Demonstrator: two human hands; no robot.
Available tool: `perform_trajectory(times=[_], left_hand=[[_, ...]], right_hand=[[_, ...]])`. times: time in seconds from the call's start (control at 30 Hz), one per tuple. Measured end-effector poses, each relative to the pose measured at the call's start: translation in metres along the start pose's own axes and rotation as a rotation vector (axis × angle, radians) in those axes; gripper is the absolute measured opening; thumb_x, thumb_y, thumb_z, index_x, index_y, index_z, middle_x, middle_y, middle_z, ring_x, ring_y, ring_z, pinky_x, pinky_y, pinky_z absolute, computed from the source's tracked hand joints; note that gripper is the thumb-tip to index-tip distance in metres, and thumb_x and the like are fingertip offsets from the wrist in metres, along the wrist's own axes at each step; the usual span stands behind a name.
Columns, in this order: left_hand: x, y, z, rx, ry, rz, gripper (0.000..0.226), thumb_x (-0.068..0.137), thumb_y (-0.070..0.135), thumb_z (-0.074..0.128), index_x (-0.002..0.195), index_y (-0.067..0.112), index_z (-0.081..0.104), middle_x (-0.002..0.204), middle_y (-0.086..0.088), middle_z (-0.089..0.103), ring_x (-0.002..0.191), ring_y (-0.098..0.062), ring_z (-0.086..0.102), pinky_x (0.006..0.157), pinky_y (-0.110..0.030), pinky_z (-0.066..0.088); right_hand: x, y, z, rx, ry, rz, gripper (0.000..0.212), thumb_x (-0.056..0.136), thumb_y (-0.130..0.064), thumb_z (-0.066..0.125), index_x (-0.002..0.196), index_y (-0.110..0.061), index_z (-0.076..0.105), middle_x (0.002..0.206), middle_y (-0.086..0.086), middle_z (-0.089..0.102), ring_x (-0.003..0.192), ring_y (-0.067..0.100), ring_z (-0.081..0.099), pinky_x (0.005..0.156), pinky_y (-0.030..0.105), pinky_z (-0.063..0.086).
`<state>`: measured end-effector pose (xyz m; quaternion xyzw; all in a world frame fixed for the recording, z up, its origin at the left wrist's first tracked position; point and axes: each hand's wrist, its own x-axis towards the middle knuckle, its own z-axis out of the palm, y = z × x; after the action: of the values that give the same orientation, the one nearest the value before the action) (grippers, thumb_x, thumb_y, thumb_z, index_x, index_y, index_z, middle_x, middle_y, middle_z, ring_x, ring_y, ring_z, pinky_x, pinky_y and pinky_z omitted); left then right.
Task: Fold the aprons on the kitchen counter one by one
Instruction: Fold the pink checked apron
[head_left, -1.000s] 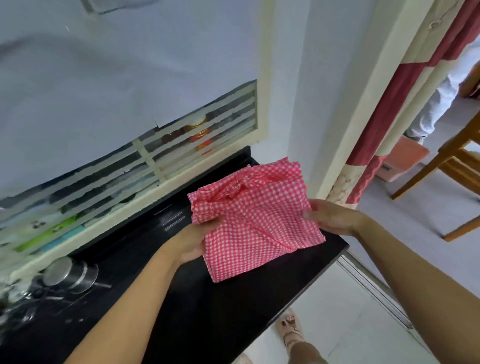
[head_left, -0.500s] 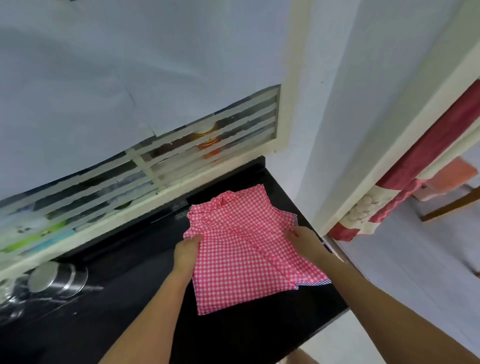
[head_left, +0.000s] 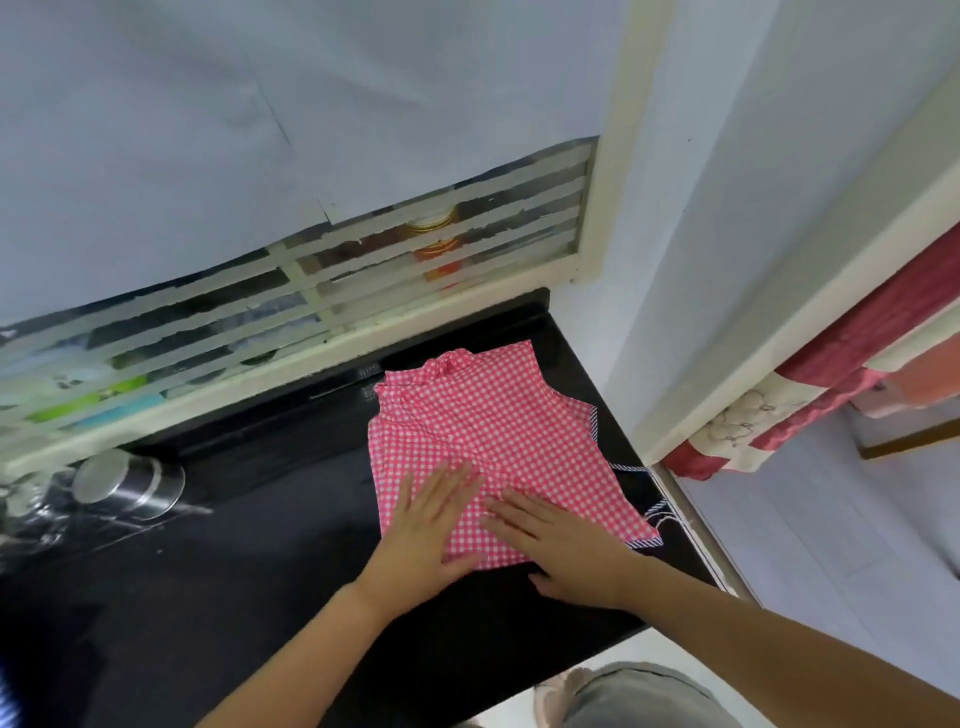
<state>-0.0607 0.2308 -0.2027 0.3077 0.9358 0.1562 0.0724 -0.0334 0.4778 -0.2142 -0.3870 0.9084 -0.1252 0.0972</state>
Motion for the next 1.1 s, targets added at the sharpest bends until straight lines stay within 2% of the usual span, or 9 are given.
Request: perform_trajectory(times=[0.17, 0.3, 0.37, 0.47, 0.57, 0.67, 0.83, 0.9, 1.1], left_hand=[[-0.024, -0.005, 0.018, 0.052, -0.21, -0.089, 0.082, 0.086, 0.057, 0.04, 0.15, 0.041, -0.008, 0.16, 0.005, 0.0, 0.147, -0.017, -0.004, 0.114, -0.038, -0.018], [-0.017, 0.005, 0.016, 0.02, -0.211, -0.133, 0.087, 0.081, 0.027, 0.051, 0.153, 0.032, 0.001, 0.149, 0.0, 0.032, 0.136, -0.025, 0.035, 0.114, -0.035, -0.008], [-0.016, 0.005, 0.019, 0.008, -0.17, -0.144, 0.101, 0.068, 0.002, 0.067, 0.151, 0.024, 0.013, 0.148, -0.001, 0.033, 0.134, -0.03, 0.039, 0.114, -0.032, -0.012], [-0.016, 0.005, 0.015, 0.004, -0.137, -0.196, 0.085, 0.086, -0.01, 0.045, 0.144, 0.023, -0.007, 0.152, 0.008, -0.005, 0.145, -0.02, -0.002, 0.11, -0.026, -0.026], [-0.018, 0.002, 0.005, -0.013, -0.226, -0.191, 0.074, 0.093, -0.008, 0.033, 0.139, 0.026, -0.013, 0.148, 0.012, -0.013, 0.14, -0.011, -0.014, 0.111, -0.029, -0.02], [-0.022, 0.001, -0.003, -0.025, -0.277, -0.206, 0.073, 0.094, -0.008, 0.031, 0.147, 0.025, -0.006, 0.148, 0.013, -0.011, 0.136, -0.005, -0.015, 0.11, -0.026, -0.017], [-0.036, 0.003, -0.008, -0.068, -0.3, -0.242, 0.067, 0.099, 0.0, 0.033, 0.15, 0.026, -0.001, 0.151, 0.015, -0.007, 0.137, -0.003, -0.013, 0.111, -0.028, -0.015], [-0.041, 0.006, -0.008, -0.073, -0.309, -0.25, 0.065, 0.101, 0.006, 0.035, 0.15, 0.027, -0.002, 0.152, 0.013, -0.009, 0.14, -0.006, -0.013, 0.112, -0.032, -0.014], [-0.037, 0.018, -0.018, -0.168, -0.395, -0.27, 0.057, 0.103, 0.013, 0.035, 0.152, 0.027, 0.009, 0.157, 0.01, 0.0, 0.147, -0.013, -0.001, 0.118, -0.032, -0.005]], right_hand=[[-0.018, 0.033, 0.006, -0.022, 0.008, 0.108, 0.069, 0.095, -0.058, 0.036, 0.153, -0.029, 0.012, 0.16, -0.001, 0.01, 0.147, 0.018, 0.007, 0.115, 0.045, 0.006], [-0.038, 0.048, 0.003, -0.012, 0.063, 0.203, 0.063, 0.098, -0.051, 0.031, 0.152, -0.024, 0.016, 0.155, -0.002, 0.022, 0.144, 0.012, 0.016, 0.112, 0.038, 0.014], [-0.045, 0.05, 0.002, -0.021, 0.077, 0.194, 0.058, 0.096, -0.032, 0.036, 0.151, -0.022, 0.019, 0.152, -0.002, 0.025, 0.14, 0.014, 0.023, 0.11, 0.035, 0.021], [-0.06, 0.052, -0.005, 0.022, 0.039, 0.251, 0.068, 0.094, -0.008, 0.051, 0.148, -0.024, 0.012, 0.152, -0.007, 0.014, 0.14, 0.011, 0.018, 0.113, 0.028, 0.02], [-0.08, 0.056, -0.01, 0.021, 0.107, 0.265, 0.087, 0.067, -0.012, 0.084, 0.143, -0.017, 0.041, 0.142, 0.001, 0.049, 0.12, 0.019, 0.057, 0.096, 0.025, 0.041], [-0.097, 0.062, -0.011, -0.004, 0.097, 0.344, 0.087, 0.054, -0.006, 0.09, 0.133, -0.013, 0.054, 0.128, 0.006, 0.062, 0.107, 0.025, 0.066, 0.089, 0.031, 0.046], [-0.114, 0.068, -0.023, -0.057, 0.222, 0.569, 0.078, 0.079, 0.014, 0.059, 0.146, -0.012, 0.03, 0.148, 0.015, 0.038, 0.138, 0.036, 0.034, 0.114, 0.037, 0.013], [-0.11, 0.053, -0.031, 0.058, 0.31, 0.571, 0.078, 0.076, 0.01, 0.064, 0.145, -0.011, 0.035, 0.149, 0.015, 0.038, 0.138, 0.035, 0.035, 0.114, 0.043, 0.021], [-0.04, -0.019, -0.053, 0.231, -0.079, 0.212, 0.099, 0.083, -0.062, 0.058, 0.149, -0.038, -0.012, 0.158, -0.015, -0.017, 0.143, 0.004, -0.019, 0.113, 0.026, -0.007]])
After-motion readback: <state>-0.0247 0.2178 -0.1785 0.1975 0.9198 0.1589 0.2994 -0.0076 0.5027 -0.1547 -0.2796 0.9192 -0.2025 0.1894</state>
